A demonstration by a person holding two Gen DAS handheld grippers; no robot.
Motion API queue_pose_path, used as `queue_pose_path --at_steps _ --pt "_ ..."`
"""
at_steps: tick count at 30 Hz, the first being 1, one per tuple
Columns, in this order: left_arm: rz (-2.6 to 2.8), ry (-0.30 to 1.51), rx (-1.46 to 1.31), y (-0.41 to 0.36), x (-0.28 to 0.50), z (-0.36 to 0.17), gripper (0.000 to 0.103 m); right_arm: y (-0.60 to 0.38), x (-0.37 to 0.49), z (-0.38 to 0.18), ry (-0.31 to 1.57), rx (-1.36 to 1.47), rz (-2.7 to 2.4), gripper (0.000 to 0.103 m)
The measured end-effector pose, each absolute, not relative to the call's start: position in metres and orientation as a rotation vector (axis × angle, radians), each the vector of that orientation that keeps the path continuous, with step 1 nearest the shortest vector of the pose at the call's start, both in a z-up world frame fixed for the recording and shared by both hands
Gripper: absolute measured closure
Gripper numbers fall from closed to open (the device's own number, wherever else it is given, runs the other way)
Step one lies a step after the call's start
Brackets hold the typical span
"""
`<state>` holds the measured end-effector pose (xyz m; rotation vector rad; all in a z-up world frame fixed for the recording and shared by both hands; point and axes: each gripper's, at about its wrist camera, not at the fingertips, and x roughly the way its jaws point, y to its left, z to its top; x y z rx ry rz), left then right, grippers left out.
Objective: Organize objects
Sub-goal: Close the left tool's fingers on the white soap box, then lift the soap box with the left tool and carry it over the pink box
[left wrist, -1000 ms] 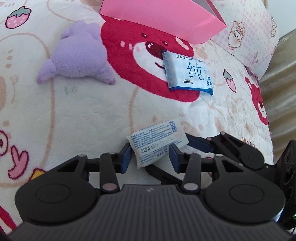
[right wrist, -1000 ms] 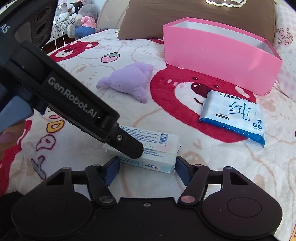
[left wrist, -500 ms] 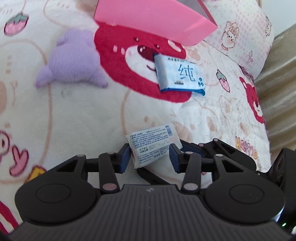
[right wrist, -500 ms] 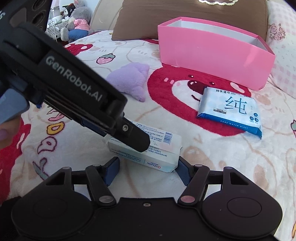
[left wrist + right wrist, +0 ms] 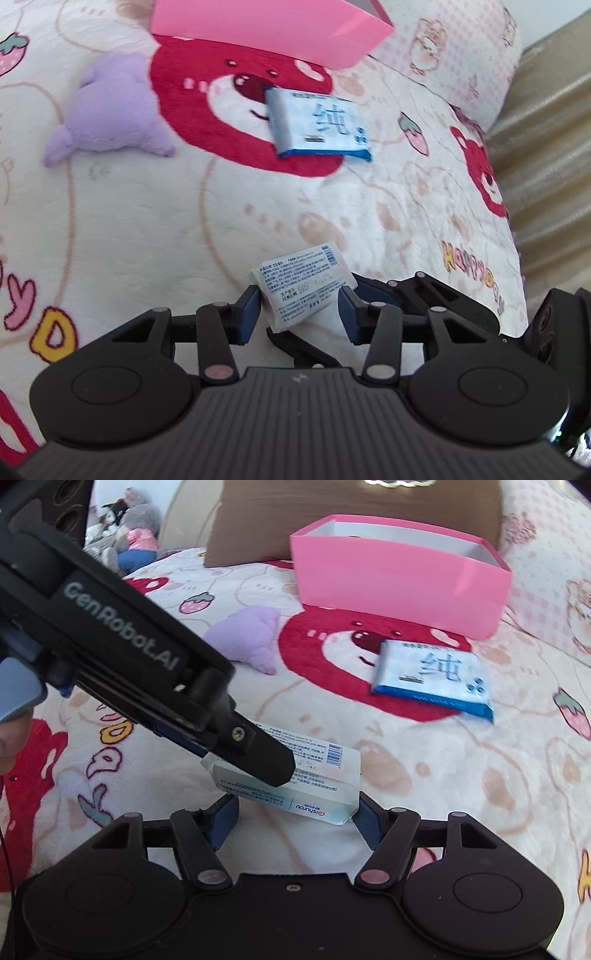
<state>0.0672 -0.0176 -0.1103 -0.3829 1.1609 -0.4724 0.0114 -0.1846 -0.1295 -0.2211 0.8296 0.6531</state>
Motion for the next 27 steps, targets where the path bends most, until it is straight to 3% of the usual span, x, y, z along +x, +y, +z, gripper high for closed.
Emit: queue_pose_path --at_steps 13,27 --pt "-0.548 1.143 -0.354 -0.030 0.071 -0.070 0.059 -0.195 0.003 -0.089 0.789 -0.225 0.560 0.030" --pt "-0.564 1.173 -0.331 -0.016 0.079 -0.035 0.057 -0.179 0.000 -0.056 0.758 -0.209 0.564 0.020"
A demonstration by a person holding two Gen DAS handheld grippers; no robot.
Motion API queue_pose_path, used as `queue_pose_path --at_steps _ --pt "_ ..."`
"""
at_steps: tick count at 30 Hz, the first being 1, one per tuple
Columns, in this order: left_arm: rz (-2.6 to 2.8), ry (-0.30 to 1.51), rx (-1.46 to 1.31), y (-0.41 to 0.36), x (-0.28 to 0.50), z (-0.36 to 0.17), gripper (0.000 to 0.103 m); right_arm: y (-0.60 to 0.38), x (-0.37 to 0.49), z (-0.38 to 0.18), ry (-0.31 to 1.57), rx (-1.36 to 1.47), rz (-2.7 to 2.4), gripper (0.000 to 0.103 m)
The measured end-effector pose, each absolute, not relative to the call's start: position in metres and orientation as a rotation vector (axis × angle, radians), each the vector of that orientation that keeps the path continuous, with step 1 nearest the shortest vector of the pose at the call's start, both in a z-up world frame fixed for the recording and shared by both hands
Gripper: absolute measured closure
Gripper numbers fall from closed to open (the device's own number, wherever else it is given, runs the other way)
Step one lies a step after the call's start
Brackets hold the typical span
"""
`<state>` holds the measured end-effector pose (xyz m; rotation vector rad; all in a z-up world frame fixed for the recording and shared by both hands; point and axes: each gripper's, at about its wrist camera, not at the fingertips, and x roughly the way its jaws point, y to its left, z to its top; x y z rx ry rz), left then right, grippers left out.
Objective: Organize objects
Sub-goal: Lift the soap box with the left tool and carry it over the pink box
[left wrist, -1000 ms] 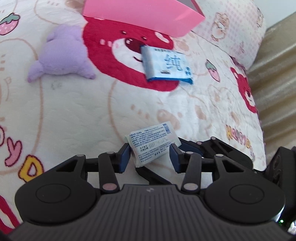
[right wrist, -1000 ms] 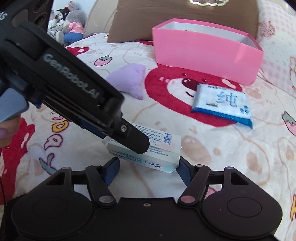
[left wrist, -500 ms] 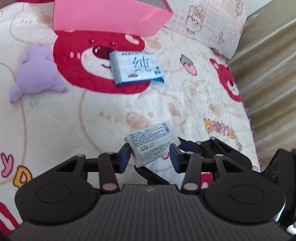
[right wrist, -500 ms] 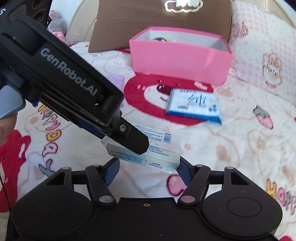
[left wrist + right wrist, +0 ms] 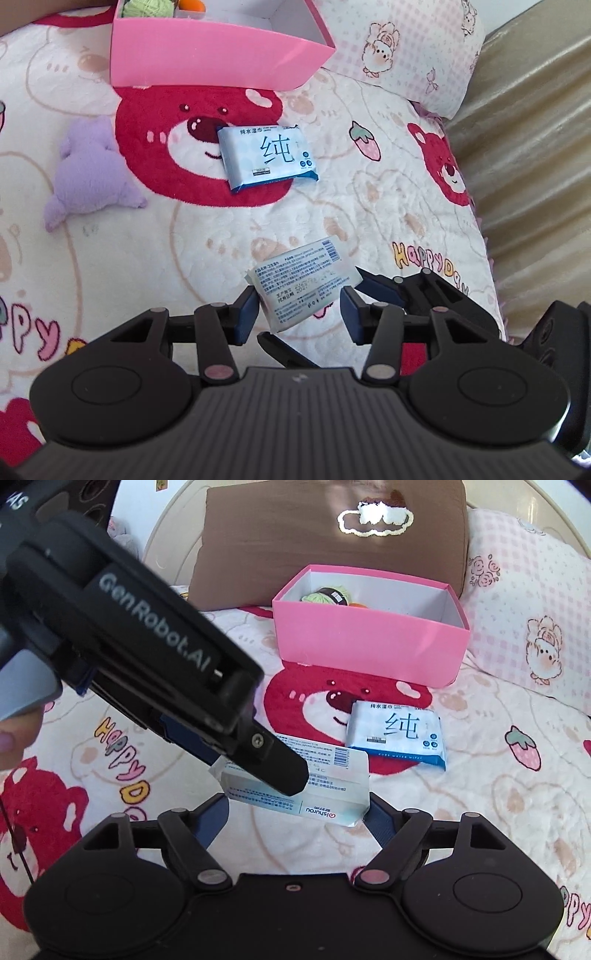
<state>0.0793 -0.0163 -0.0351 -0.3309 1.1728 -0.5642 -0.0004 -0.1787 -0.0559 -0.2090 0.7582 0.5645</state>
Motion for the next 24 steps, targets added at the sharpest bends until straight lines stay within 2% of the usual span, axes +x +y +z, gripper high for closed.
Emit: queue_pose_path --at_steps 9,19,24 --pt "-0.565 1.137 -0.221 -0.017 0.083 0.016 0.055 -0.159 -0.008 -0.021 0.638 -0.343 0.531 0.020" --pt "-0.517 1.115 -0.163 -0.010 0.084 0.056 0.055 -0.155 0.000 0.017 0.599 -0.307 0.576 0.019" --pt "-0.513 1.115 -0.171 -0.005 0.094 0.074 0.055 -0.154 0.010 0.038 0.585 -0.273 0.594 0.015"
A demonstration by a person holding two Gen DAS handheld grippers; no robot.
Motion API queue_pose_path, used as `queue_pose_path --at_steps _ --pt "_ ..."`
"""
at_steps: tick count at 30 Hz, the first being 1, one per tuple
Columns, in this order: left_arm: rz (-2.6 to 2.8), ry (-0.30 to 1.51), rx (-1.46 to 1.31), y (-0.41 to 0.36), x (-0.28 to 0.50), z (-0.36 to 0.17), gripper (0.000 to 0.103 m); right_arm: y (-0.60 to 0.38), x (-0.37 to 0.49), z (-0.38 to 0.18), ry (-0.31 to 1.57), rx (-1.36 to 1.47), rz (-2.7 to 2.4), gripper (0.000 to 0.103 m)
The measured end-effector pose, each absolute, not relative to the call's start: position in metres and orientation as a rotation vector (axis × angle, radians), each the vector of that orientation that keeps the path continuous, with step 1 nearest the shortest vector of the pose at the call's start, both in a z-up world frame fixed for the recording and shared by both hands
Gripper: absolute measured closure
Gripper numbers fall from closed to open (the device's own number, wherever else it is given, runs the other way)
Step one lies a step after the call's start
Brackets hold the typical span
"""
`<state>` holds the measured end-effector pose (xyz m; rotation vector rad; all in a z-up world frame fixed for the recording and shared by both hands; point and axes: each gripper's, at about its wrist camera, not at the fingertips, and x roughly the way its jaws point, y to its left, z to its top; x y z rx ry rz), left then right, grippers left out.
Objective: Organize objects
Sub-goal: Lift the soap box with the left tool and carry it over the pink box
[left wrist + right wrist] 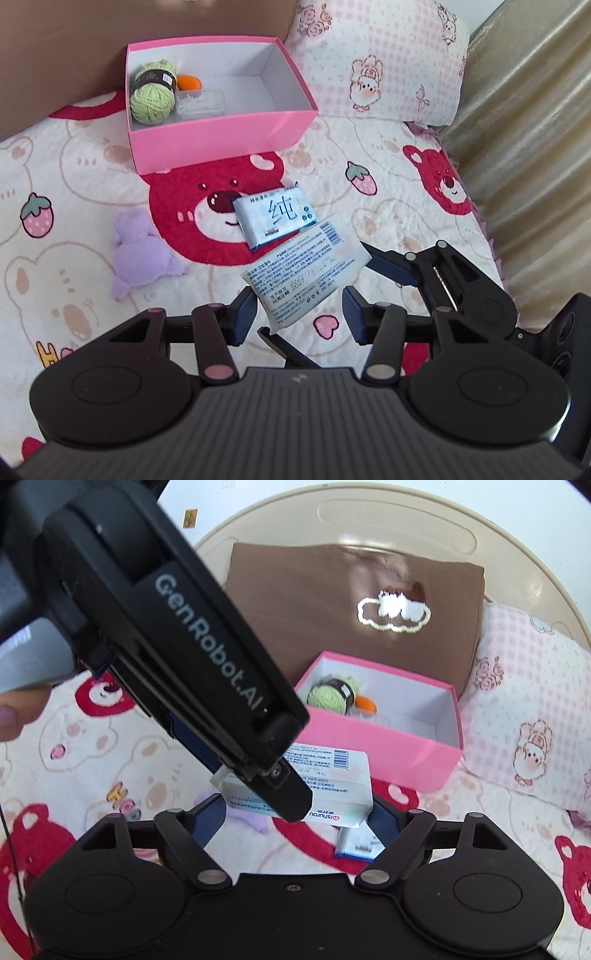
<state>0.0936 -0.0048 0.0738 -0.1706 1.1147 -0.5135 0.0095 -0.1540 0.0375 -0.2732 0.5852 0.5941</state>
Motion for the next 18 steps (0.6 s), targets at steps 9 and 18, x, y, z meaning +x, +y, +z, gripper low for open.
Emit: queue_pose_path --at_steps 9,18 --pt "-0.488 1.058 -0.182 0.002 0.123 0.098 0.055 -0.146 0.042 0.050 0.600 -0.233 0.628 0.012" --pt "-0.483 0.975 -0.225 0.001 0.147 0.089 0.055 -0.143 0.068 0.052 0.603 -0.329 0.604 0.022"
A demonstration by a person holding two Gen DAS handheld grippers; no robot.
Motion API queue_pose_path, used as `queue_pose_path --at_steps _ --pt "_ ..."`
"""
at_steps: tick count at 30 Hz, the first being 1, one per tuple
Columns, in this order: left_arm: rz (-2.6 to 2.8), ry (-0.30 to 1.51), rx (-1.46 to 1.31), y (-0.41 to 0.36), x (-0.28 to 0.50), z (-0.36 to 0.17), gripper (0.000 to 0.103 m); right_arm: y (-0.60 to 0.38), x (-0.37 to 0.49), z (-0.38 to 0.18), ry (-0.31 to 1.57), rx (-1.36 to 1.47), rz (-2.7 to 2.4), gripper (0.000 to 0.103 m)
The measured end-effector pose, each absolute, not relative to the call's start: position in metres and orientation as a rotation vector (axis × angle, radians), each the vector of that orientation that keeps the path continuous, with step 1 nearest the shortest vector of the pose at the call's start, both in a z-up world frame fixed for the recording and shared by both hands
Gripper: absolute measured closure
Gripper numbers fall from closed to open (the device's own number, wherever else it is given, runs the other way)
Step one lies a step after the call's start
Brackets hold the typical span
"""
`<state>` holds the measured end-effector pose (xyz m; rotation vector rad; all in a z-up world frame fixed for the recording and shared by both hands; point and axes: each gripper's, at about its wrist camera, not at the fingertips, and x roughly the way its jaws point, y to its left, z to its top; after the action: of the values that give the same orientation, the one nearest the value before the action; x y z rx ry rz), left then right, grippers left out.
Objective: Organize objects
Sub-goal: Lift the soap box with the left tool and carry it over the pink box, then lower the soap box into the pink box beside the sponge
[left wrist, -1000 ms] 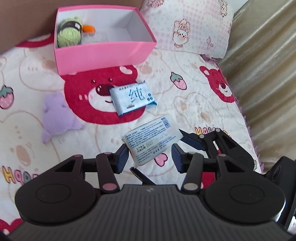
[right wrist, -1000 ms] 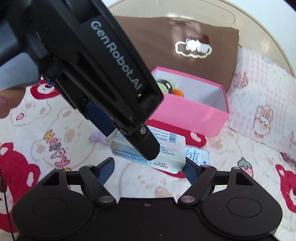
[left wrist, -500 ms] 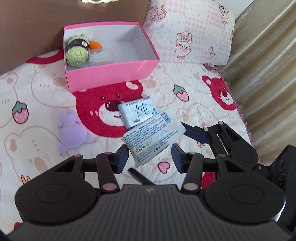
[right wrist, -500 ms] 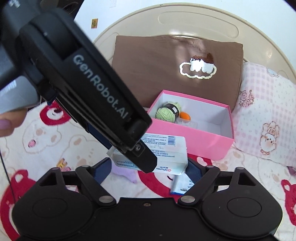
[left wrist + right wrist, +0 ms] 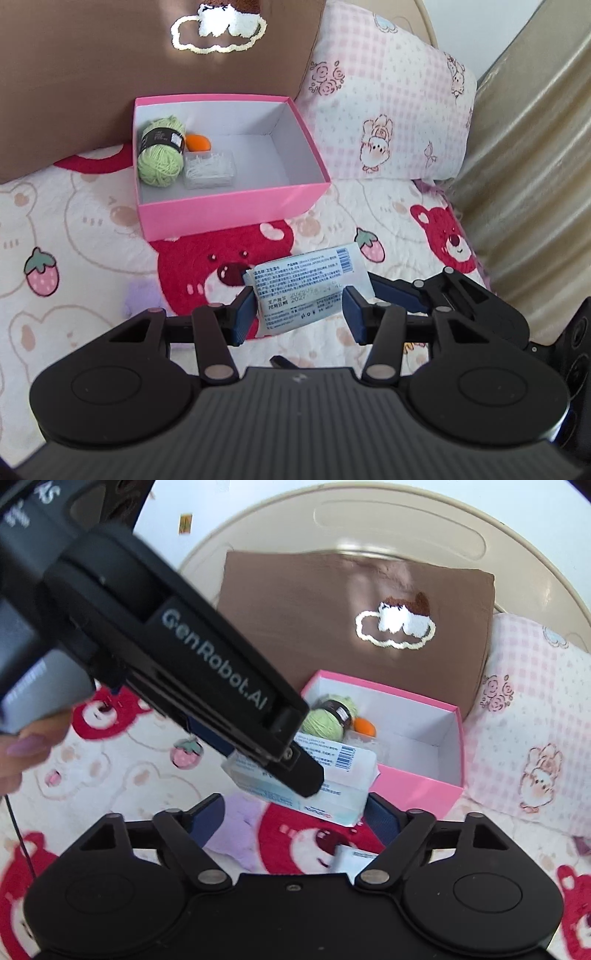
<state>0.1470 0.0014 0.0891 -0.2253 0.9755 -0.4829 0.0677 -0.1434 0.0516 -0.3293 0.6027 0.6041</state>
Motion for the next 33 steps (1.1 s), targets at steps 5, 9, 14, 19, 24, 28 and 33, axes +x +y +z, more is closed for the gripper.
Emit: queue_pose_path --at_steps 5,9,14,19,24,28,33 --pt "-0.441 0.942 -0.206 -0.006 0.158 0.086 0.055 -0.146 0.082 0.050 0.609 -0.364 0.612 0.039" --pt "-0.433 0.951 -0.194 -0.008 0.170 0.082 0.055 -0.143 0.097 0.050 0.607 -0.369 0.609 0.043" --pt "-0.404 0.929 -0.205 -0.002 0.191 0.081 0.055 -0.138 0.122 0.049 0.621 -0.350 0.636 0.048" --pt "-0.387 0.917 -0.226 0.009 0.209 0.068 0.055 -0.130 0.139 0.038 0.633 -0.348 0.662 0.053" --pt "-0.379 0.913 -0.237 0.014 0.231 0.053 0.055 -0.121 0.170 0.029 0.657 -0.345 0.666 0.059" --pt "-0.372 0.924 -0.254 0.014 0.257 0.043 0.055 -0.114 0.203 0.026 0.696 -0.311 0.645 0.059" --pt "-0.363 0.921 -0.258 0.018 0.295 0.031 0.055 -0.109 0.235 0.019 0.726 -0.264 0.659 0.059"
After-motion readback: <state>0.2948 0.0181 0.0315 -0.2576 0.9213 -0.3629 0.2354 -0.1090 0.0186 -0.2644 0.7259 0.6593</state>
